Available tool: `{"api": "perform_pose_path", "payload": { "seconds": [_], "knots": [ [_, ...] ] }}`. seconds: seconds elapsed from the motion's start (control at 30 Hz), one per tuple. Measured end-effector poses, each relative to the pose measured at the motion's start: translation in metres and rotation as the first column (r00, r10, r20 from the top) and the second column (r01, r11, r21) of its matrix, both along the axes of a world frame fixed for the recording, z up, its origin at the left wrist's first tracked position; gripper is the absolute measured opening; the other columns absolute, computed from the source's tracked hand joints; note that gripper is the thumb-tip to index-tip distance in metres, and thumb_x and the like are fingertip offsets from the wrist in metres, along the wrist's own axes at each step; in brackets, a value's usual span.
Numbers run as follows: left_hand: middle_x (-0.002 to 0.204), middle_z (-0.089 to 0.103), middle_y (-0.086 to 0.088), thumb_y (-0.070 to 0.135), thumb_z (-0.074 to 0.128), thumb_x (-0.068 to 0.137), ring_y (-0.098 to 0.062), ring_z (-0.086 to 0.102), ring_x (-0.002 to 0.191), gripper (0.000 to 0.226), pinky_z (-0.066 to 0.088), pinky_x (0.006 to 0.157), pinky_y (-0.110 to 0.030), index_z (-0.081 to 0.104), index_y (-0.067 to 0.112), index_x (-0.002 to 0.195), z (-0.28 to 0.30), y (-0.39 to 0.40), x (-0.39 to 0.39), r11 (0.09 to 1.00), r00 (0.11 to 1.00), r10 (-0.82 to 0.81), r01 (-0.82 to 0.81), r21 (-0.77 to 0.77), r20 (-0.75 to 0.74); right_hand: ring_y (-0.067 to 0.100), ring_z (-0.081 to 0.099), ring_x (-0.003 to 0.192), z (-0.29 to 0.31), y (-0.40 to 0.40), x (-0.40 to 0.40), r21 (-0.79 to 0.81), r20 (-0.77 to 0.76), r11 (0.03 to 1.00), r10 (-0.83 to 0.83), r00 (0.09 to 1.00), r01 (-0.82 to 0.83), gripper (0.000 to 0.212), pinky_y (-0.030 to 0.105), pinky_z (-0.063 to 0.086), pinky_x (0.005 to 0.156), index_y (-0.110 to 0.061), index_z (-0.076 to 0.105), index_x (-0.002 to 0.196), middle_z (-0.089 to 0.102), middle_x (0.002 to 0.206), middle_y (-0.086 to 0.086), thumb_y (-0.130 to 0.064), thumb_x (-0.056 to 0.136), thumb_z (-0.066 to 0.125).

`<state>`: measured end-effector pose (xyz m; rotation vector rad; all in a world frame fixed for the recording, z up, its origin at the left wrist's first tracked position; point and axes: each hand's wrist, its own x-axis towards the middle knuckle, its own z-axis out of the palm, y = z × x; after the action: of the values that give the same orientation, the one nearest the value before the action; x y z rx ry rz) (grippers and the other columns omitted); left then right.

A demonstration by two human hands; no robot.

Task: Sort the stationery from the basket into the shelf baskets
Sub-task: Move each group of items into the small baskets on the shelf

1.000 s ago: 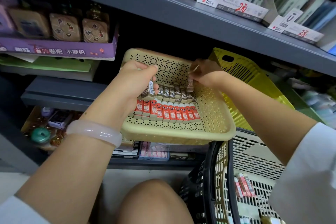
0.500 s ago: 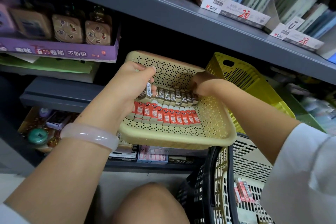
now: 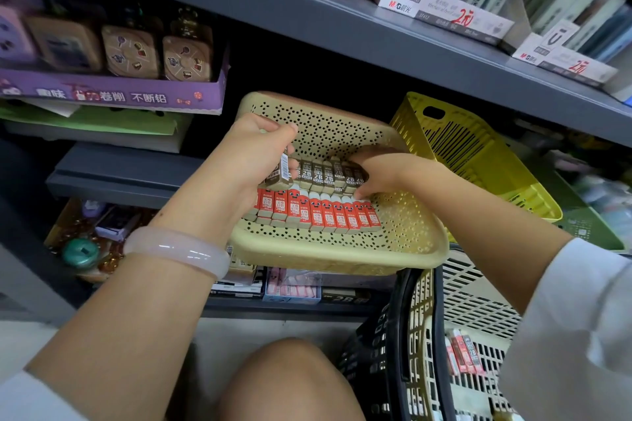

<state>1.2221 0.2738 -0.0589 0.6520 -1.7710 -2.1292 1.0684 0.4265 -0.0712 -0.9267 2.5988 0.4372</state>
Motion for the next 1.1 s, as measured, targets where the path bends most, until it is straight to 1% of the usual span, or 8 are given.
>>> {"api": "perform_pose_path", "payload": {
  "seconds": [0.1, 0.27, 0.5, 0.73, 0.8, 0.87, 0.97, 1.1],
  "knots": [
    [0.083, 0.057, -0.006, 0.021, 0.055, 0.092, -0.011, 0.057, 0.053, 0.018, 0.045, 0.039, -0.014, 0.049, 0.009, 0.104, 0.001, 0.001, 0.000, 1.000, 1.000, -0.005, 0.005, 0.007, 0.005, 0.025, 0.039, 0.132, 0.004, -0.004, -0.002, 0.025, 0.019, 1.000, -0.015, 1.000, 0.014, 0.082, 0.036, 0.033, 0.105, -0.018, 0.020, 0.146, 0.037, 0.147, 0.005, -0.050, 0.082, 0.060],
    [0.085, 0.058, -0.006, 0.021, 0.055, 0.092, -0.012, 0.058, 0.056, 0.017, 0.049, 0.042, -0.016, 0.049, 0.010, 0.102, 0.000, 0.001, -0.001, 1.000, 1.000, -0.002, 0.002, -0.013, 0.005, 0.021, 0.022, 0.141, -0.001, -0.008, -0.006, -0.129, 0.048, 0.990, 0.061, 0.997, -0.055, 0.070, 0.034, 0.022, 0.112, -0.025, 0.014, 0.148, 0.019, 0.155, 0.001, -0.050, 0.091, 0.046],
    [0.083, 0.058, -0.006, 0.026, 0.056, 0.091, -0.011, 0.059, 0.056, 0.015, 0.052, 0.045, -0.018, 0.048, 0.013, 0.091, -0.002, 0.004, -0.004, 1.000, 1.000, 0.001, -0.001, 0.022, 0.001, 0.023, 0.040, 0.130, -0.008, 0.000, -0.005, -0.186, 0.073, 0.979, 0.102, 0.992, -0.087, 0.069, 0.033, 0.034, 0.106, -0.024, 0.024, 0.145, 0.037, 0.146, 0.003, -0.046, 0.087, 0.055],
    [0.075, 0.060, -0.001, 0.044, 0.054, 0.089, -0.007, 0.059, 0.044, 0.030, 0.050, 0.051, -0.019, 0.047, 0.015, 0.090, 0.001, 0.007, -0.004, 0.997, 1.000, 0.013, -0.014, 0.073, 0.009, 0.020, 0.040, 0.129, 0.001, -0.004, 0.011, -0.253, 0.063, 0.964, 0.103, 0.993, -0.083, 0.062, 0.029, 0.033, 0.106, -0.024, 0.031, 0.142, 0.038, 0.146, 0.001, -0.045, 0.088, 0.054],
    [0.073, 0.060, -0.002, 0.047, 0.054, 0.087, -0.008, 0.058, 0.044, 0.034, 0.052, 0.057, -0.024, 0.048, 0.014, 0.094, 0.002, 0.007, -0.003, 0.995, 1.000, 0.022, -0.023, 0.092, 0.015, 0.017, 0.050, 0.122, 0.012, -0.011, 0.025, -0.483, 0.084, 0.875, 0.088, 0.993, -0.037, 0.049, 0.026, 0.037, 0.099, -0.026, 0.044, 0.134, 0.051, 0.136, 0.000, -0.047, 0.090, 0.049],
    [0.069, 0.061, -0.002, 0.051, 0.054, 0.086, -0.011, 0.059, 0.047, 0.038, 0.053, 0.065, -0.030, 0.049, 0.014, 0.093, 0.002, 0.007, -0.003, 0.996, 0.999, 0.041, -0.043, 0.077, 0.024, 0.009, 0.063, 0.101, 0.025, -0.020, 0.045, -0.733, 0.293, 0.670, 0.148, 0.945, 0.122, 0.032, 0.022, 0.050, 0.086, -0.032, 0.057, 0.115, 0.066, 0.111, -0.007, -0.049, 0.090, 0.048],
    [0.080, 0.065, -0.006, 0.056, 0.053, 0.084, -0.021, 0.064, 0.073, 0.039, 0.052, 0.078, -0.036, 0.050, 0.017, 0.087, 0.001, 0.007, -0.004, 0.996, 0.994, 0.087, -0.086, -0.015, 0.059, 0.004, 0.063, 0.085, 0.036, -0.032, 0.067, -0.780, 0.570, 0.529, 0.376, 0.731, 0.336, 0.017, 0.023, 0.054, 0.079, -0.035, 0.062, 0.105, 0.066, 0.097, -0.007, -0.034, 0.089, 0.055],
    [0.092, 0.062, -0.006, 0.054, 0.053, 0.084, -0.021, 0.063, 0.088, 0.035, 0.053, 0.082, -0.040, 0.048, 0.020, 0.082, 0.002, 0.007, -0.002, 0.986, 0.987, 0.157, -0.155, -0.055, 0.032, 0.001, 0.059, 0.075, 0.030, -0.044, 0.074, -0.779, 0.617, 0.456, 0.437, 0.654, 0.430, 0.016, 0.019, 0.047, 0.072, -0.017, 0.061, 0.103, 0.061, 0.095, -0.004, -0.012, 0.088, 0.058]
  ]
}}
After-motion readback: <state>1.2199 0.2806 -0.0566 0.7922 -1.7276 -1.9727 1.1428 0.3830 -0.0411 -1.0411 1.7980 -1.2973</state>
